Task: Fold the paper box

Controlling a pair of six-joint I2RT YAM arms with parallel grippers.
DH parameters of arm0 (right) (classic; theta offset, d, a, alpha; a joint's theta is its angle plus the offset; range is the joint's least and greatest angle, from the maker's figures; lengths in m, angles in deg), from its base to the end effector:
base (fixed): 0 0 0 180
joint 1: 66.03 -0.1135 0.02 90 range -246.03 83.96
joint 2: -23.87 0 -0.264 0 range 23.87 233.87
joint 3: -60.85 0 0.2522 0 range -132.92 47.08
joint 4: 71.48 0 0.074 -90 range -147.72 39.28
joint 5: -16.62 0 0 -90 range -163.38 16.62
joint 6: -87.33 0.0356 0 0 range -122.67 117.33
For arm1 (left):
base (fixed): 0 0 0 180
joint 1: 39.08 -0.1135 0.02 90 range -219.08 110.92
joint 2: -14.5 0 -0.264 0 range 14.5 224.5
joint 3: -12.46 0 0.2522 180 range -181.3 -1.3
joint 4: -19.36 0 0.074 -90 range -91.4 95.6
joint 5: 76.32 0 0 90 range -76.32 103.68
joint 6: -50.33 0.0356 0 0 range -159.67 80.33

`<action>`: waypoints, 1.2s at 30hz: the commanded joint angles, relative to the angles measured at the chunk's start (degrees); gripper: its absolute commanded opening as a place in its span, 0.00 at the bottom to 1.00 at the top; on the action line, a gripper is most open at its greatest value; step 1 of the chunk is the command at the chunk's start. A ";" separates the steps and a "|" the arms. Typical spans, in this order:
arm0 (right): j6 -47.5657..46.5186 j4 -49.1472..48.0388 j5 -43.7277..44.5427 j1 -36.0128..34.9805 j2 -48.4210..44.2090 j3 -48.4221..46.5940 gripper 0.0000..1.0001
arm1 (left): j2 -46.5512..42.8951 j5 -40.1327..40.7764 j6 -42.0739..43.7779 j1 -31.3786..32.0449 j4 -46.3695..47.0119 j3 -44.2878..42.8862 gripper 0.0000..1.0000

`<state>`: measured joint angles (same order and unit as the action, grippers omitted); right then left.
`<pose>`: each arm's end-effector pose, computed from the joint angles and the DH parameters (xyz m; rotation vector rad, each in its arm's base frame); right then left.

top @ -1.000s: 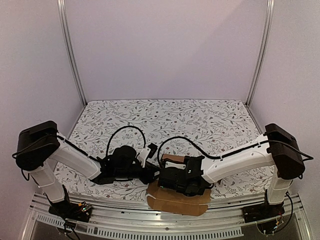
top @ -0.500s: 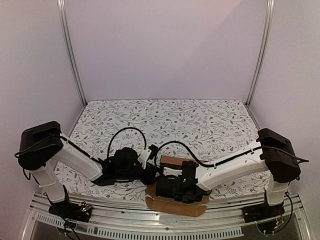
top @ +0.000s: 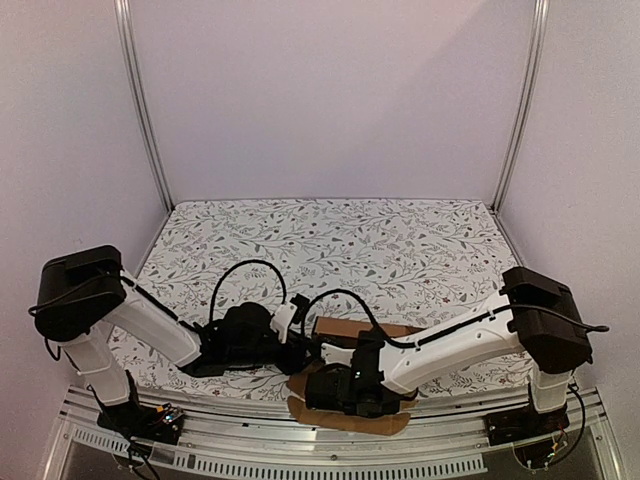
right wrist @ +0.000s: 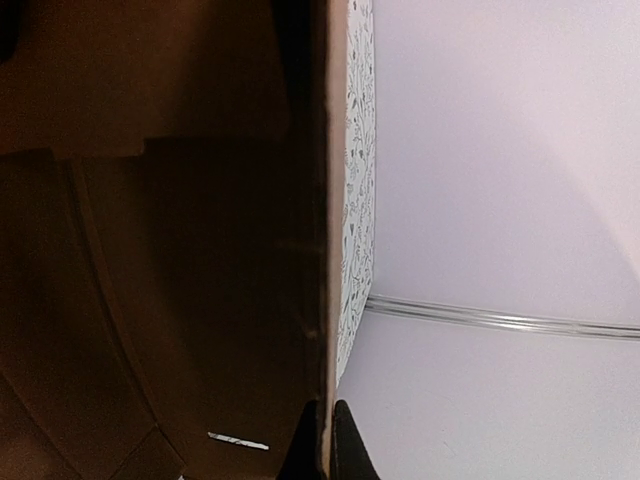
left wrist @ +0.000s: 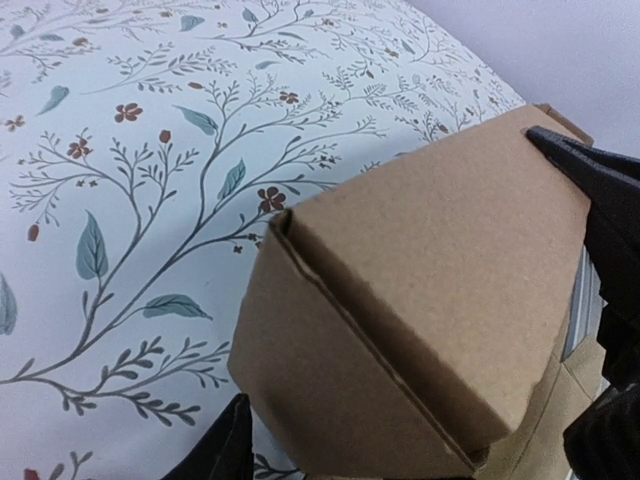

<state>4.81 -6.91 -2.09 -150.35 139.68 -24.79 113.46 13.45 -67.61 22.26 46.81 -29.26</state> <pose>0.0678 0.3409 0.1393 -1.3274 1.5752 -1.0888 0.1403 -0.2569 0.1077 0.6447 2.1398 -0.9136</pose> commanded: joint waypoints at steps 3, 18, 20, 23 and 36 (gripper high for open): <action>4.42 2.06 -4.66 -1.66 2.82 -1.58 0.00 | -0.32 3.12 -0.44 1.17 0.45 0.32 0.42; 8.24 4.04 -6.47 -2.39 4.45 -4.10 0.03 | -0.30 8.25 -2.55 3.74 0.81 -1.61 0.22; 8.13 4.02 -6.87 -2.41 3.97 -4.35 0.12 | -0.31 8.19 -2.47 3.85 0.55 -2.02 0.18; 7.90 4.10 -7.57 -2.38 2.78 -4.71 0.19 | -0.30 8.23 -2.24 3.96 0.15 -2.48 0.12; 6.19 1.68 -17.56 -2.52 -5.35 -6.86 0.61 | -1.93 10.02 2.38 4.05 -4.99 -4.90 0.00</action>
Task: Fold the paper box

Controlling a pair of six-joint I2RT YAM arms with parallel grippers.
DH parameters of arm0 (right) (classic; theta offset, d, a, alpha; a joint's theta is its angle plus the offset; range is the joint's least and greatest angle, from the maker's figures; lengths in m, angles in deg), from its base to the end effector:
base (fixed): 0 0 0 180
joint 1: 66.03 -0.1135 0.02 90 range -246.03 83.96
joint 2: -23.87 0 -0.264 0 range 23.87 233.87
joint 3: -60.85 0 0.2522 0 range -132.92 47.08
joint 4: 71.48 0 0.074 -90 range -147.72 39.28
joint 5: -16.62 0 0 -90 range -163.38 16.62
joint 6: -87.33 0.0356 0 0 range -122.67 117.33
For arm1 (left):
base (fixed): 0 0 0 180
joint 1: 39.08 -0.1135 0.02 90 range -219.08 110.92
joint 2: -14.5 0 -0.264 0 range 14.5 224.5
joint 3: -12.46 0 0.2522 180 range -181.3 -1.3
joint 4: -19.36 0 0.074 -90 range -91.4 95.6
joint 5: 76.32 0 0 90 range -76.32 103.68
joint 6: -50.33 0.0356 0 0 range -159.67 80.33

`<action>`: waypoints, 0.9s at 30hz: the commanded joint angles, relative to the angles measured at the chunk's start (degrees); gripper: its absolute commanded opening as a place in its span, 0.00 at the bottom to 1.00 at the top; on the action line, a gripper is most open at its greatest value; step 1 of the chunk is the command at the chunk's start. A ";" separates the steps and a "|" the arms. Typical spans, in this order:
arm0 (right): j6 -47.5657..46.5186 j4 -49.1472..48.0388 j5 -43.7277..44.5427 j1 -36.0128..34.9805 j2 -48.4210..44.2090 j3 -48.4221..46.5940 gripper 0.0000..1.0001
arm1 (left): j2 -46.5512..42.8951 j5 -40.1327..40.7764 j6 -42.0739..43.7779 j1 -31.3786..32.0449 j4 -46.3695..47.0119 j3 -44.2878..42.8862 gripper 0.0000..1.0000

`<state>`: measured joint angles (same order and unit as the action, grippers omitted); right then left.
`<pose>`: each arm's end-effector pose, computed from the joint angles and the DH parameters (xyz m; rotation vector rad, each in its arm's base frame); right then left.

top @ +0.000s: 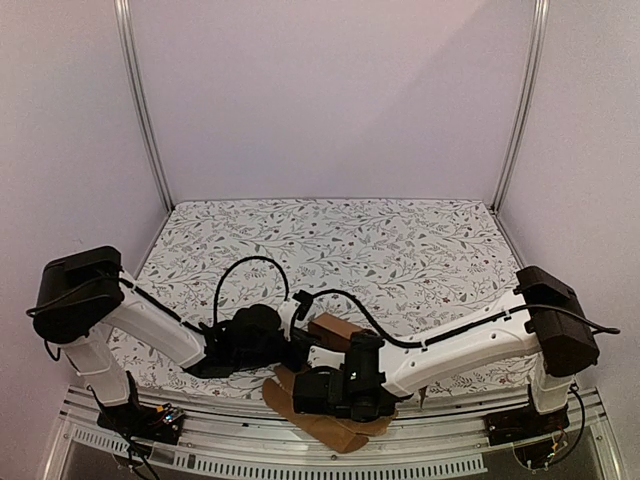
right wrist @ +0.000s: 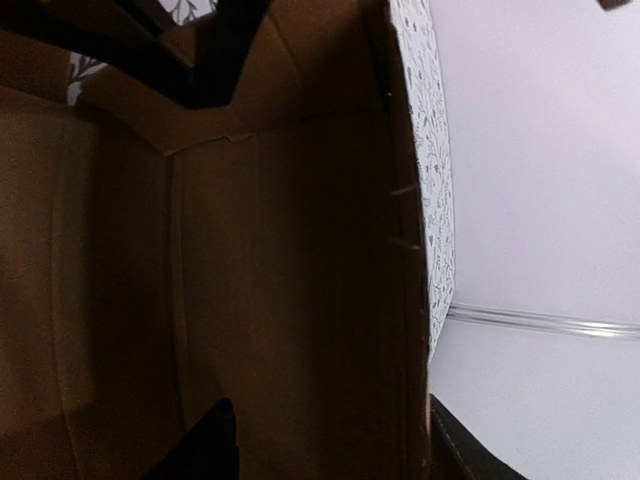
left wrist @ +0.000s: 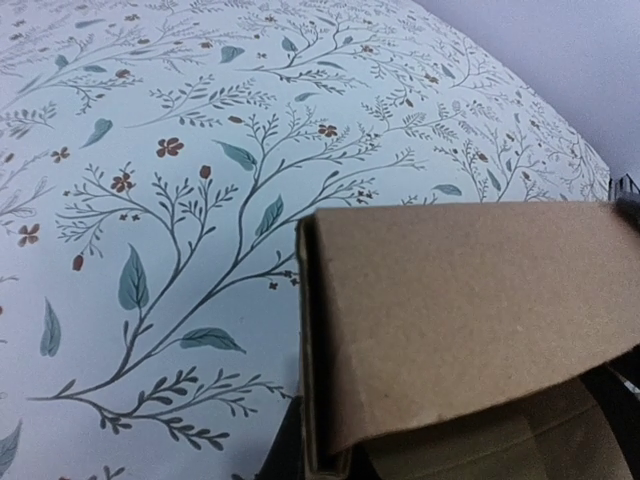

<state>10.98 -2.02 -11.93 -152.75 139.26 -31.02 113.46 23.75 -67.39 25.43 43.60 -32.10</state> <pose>0.0518 0.3573 0.1605 -1.3349 1.7446 -0.8798 0.1357 -0.2701 0.1144 0.5844 2.1082 -0.7728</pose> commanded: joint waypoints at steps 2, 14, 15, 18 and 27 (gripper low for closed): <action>-0.50 -5.39 -10.58 -0.07 -7.44 0.48 0.66 | -2.37 0.08 3.26 0.88 -2.86 -2.61 0.00; -1.52 -15.01 -23.48 3.76 -30.06 8.44 0.76 | -2.94 1.76 8.76 0.88 -7.34 -5.22 0.00; -1.56 -15.93 -24.91 4.90 -31.24 9.31 0.77 | -2.76 1.79 9.83 0.88 -7.46 -5.49 0.00; -1.78 -19.55 -30.16 9.80 -35.13 12.58 0.77 | -1.65 -1.15 15.16 0.79 -7.13 -6.51 0.00; -1.12 -36.74 -43.93 21.09 -40.49 23.10 0.61 | -0.73 -2.80 20.03 0.34 -11.85 -10.76 0.00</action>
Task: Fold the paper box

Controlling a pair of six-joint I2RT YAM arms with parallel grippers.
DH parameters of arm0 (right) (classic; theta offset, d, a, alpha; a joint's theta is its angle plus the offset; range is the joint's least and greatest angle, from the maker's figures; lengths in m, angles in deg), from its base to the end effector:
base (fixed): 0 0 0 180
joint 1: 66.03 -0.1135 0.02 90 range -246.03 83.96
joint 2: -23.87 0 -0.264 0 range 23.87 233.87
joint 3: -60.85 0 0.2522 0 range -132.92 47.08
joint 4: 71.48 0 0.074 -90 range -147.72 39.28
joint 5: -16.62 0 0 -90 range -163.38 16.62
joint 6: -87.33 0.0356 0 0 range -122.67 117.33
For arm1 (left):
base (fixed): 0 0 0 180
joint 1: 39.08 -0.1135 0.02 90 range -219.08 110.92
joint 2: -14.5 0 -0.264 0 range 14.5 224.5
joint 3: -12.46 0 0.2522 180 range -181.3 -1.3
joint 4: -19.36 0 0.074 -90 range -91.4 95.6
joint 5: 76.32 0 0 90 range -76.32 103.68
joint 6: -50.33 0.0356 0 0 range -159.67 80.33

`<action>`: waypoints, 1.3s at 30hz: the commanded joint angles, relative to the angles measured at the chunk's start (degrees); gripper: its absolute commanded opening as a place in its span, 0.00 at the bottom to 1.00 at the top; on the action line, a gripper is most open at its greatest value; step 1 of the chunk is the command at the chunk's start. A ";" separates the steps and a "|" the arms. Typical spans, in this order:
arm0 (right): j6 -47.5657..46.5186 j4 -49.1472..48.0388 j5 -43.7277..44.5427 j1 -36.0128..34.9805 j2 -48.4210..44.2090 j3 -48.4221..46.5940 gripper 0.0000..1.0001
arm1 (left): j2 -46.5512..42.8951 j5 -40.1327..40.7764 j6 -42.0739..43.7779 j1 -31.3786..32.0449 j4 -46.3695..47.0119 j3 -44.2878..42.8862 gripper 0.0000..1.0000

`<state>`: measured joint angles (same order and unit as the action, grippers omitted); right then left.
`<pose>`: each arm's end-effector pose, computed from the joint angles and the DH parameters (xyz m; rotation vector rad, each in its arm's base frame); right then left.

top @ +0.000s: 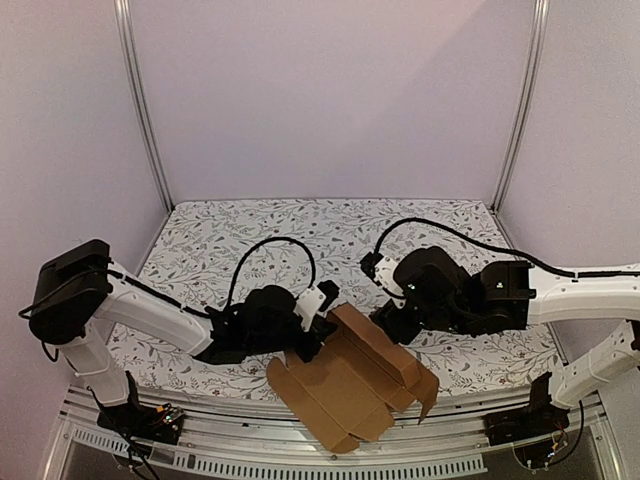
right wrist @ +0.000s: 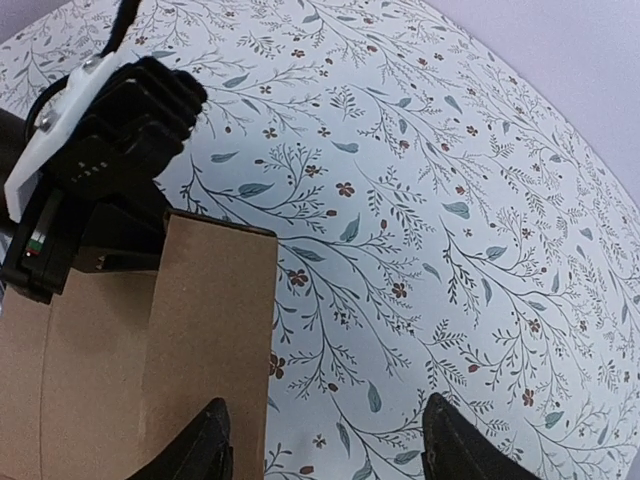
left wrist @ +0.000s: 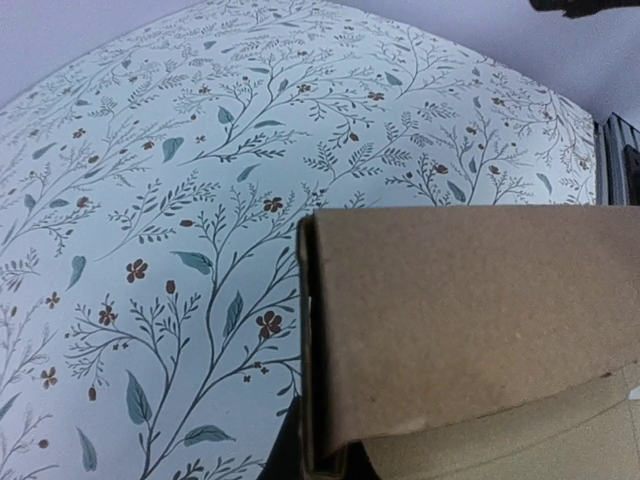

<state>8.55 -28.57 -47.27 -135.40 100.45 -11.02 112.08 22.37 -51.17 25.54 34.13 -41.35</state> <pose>0.1138 0.2579 0.2713 -0.9340 2.1039 0.1693 0.1474 -0.2981 0.1478 0.8692 1.9526 -0.6476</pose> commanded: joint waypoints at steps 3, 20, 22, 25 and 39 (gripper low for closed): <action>5.34 -14.98 -11.06 6.55 -1.07 4.48 0.46 | 0.56 -0.62 5.71 -0.25 -1.69 -1.61 0.00; 14.52 -34.03 -16.99 9.06 12.19 4.39 0.00 | 5.08 1.18 4.94 -1.43 4.06 -0.56 0.00; 15.19 -34.63 -17.64 9.01 13.32 4.32 0.00 | 5.26 1.58 4.49 -1.40 4.16 -0.55 0.00; 16.48 -35.52 -19.45 9.01 14.73 4.64 0.00 | 5.47 2.45 3.68 -1.43 5.22 0.11 0.00; 21.00 -41.66 -20.45 8.57 19.19 8.89 0.00 | 7.96 4.17 0.51 -1.21 10.07 2.42 0.00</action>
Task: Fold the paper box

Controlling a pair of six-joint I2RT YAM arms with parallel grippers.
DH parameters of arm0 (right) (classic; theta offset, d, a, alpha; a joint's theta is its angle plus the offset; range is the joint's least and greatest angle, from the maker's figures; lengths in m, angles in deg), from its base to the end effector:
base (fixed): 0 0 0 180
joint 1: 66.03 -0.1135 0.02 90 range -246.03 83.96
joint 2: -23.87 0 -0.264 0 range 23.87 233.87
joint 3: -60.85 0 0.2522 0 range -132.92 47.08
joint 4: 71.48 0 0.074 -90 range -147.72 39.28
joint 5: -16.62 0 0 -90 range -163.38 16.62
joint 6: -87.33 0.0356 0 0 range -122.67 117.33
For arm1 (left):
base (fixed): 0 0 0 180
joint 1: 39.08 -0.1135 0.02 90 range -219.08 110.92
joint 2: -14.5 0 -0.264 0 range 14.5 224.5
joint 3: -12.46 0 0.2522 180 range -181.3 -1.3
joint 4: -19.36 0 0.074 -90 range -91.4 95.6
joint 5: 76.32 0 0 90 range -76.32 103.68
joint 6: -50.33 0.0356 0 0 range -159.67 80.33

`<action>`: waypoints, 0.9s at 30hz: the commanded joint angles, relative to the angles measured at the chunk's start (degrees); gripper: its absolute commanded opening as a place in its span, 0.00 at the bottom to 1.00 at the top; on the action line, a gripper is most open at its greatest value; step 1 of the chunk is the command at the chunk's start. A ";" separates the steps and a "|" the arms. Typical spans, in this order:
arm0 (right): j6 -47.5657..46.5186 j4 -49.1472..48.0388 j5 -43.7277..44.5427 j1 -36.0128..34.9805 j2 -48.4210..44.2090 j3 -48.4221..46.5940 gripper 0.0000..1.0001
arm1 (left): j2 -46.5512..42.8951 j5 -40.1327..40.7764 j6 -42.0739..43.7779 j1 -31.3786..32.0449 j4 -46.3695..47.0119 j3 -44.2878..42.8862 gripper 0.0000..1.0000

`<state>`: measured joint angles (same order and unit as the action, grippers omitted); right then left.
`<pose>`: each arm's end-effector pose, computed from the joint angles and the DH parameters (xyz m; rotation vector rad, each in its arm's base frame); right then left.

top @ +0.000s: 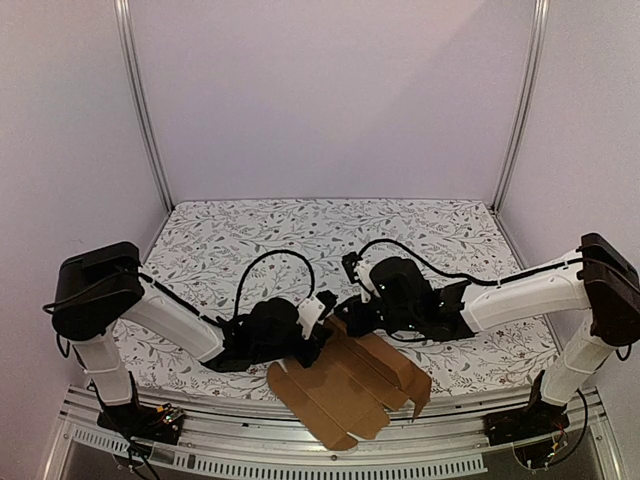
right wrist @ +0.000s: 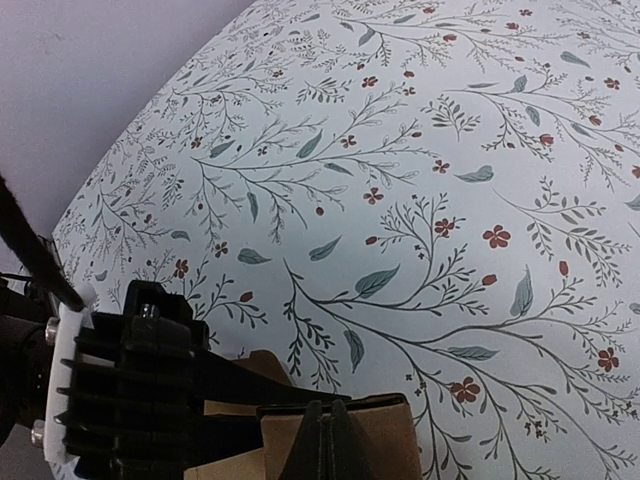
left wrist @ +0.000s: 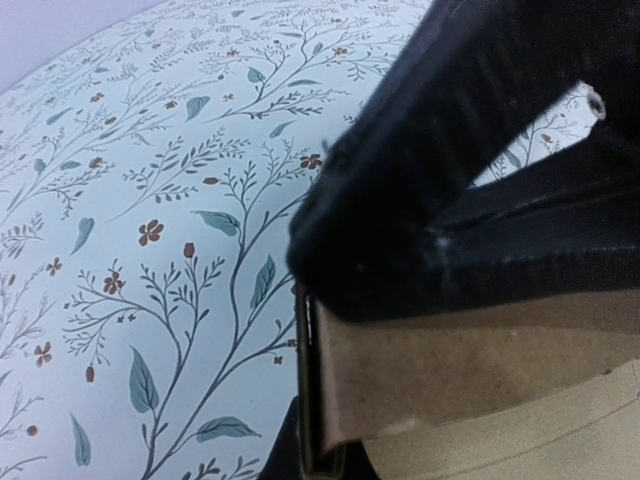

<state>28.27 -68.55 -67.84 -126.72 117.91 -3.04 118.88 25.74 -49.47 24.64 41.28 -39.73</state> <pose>0.1735 0.3021 0.1904 -0.5232 2.2008 0.8027 0.1546 -0.2963 0.1151 0.8510 1.9581 -0.5520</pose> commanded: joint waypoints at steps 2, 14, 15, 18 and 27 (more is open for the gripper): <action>1.32 -1.97 0.12 -0.21 2.29 0.84 0.00 | 1.42 0.78 -1.51 -0.27 3.24 0.96 0.00; 1.48 -2.09 1.17 -2.29 5.04 0.73 0.00 | 1.71 1.59 -1.65 0.00 4.11 0.74 0.20; 1.60 -2.09 1.30 -2.37 5.04 0.82 0.00 | 1.71 1.69 -1.69 0.07 4.25 0.73 0.21; 1.72 -2.09 1.52 -2.65 4.94 0.99 0.00 | 1.97 1.81 -1.83 0.08 5.01 0.69 0.22; 2.09 -2.00 1.64 -2.99 4.69 1.24 0.00 | 4.48 1.48 -2.41 0.59 6.78 -0.85 0.13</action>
<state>29.71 -73.27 -67.16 -129.10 121.25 -2.98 121.63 27.05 -51.59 24.79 46.05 -39.49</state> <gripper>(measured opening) 0.005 0.174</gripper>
